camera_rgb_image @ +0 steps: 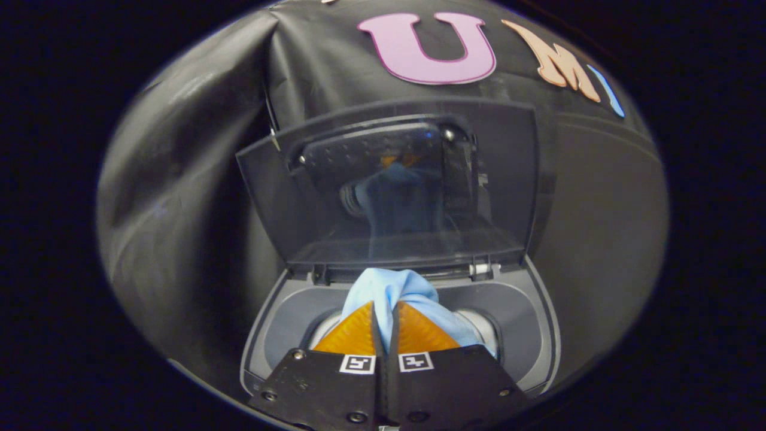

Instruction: Put the clothes into the washing machine and then close the washing machine lid.

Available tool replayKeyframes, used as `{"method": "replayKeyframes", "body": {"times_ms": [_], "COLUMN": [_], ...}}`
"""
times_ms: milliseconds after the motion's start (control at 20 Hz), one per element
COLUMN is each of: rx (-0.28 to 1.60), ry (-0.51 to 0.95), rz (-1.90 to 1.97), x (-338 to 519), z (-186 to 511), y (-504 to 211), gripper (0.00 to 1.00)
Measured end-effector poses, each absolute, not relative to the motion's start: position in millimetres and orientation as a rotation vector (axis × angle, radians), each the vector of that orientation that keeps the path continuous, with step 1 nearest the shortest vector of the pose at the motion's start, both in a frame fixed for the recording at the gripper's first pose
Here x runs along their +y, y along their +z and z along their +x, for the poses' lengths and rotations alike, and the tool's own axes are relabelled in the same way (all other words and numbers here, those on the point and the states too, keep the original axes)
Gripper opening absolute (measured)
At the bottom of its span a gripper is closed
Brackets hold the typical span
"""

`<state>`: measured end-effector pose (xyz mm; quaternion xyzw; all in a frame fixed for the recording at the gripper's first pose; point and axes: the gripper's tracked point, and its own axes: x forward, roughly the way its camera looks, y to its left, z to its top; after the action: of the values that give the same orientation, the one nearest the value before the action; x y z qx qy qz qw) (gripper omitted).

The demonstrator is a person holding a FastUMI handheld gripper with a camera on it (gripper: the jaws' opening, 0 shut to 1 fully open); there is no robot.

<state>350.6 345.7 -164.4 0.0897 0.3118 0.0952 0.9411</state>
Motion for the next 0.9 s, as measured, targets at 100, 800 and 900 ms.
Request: {"method": "replayKeyframes", "body": {"times_ms": [100, 800, 900], "rx": [0.675, 0.789, 0.765], "ry": [0.181, 0.135, 0.12], "rz": [0.192, 0.17, 0.174], "x": [344, 352, 347], "z": [350, 345, 345], "y": [-185, -232, -224], "gripper": [0.0, 0.15, 0.22]}}
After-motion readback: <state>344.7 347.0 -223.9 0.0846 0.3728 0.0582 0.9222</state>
